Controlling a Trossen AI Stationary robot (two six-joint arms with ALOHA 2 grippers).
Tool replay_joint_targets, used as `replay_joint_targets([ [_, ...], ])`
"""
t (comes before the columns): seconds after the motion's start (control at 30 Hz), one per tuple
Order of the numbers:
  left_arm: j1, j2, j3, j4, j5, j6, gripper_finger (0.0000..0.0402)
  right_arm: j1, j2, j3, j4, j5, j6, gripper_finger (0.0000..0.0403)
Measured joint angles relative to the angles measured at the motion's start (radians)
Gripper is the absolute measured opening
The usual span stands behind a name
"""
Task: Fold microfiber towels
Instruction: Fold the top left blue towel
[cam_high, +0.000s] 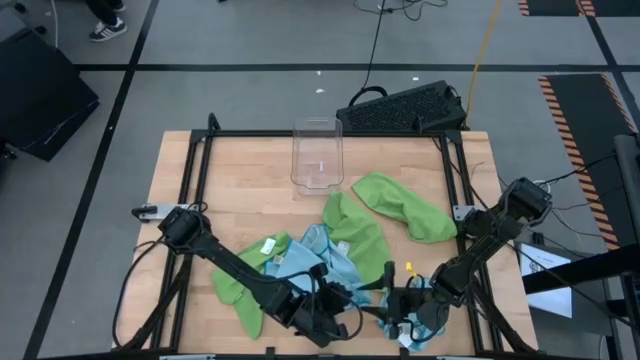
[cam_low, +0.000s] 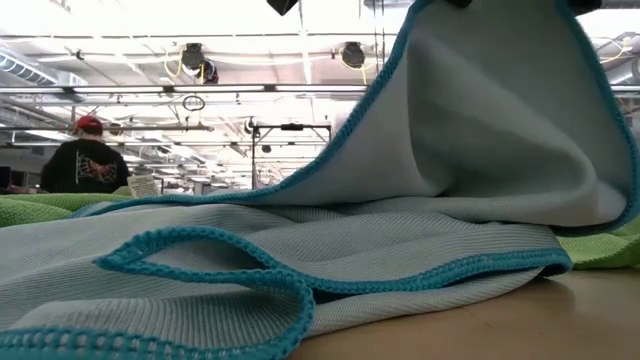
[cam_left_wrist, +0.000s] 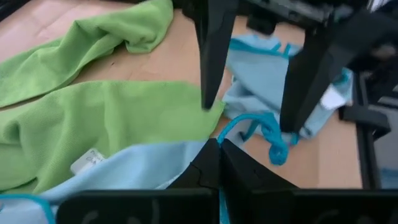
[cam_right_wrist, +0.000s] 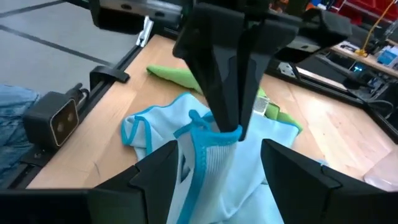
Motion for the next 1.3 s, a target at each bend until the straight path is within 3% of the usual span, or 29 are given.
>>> replay_joint_targets([
  [0.43,0.025,-0.074,0.0,0.057,-0.004,-0.012,0.0009,0.055,-0.072,0.0,0.09,0.154,-0.081,0.0221],
  [0.67,0.062,-0.087,0.0,0.116,0.057,-0.006,0.0009,0.069,-0.073,0.0,0.114,0.153,-0.143,0.0221],
  [0.93,0.072,-0.086,0.0,0.126,0.053,0.002,0.0008,0.086,-0.073,0.0,0.113,0.157,-0.163,0.0221],
  [1.3,0.063,-0.086,0.0,0.123,0.049,0.015,0.0009,0.17,-0.073,0.0,0.108,0.366,-0.064,0.0221],
])
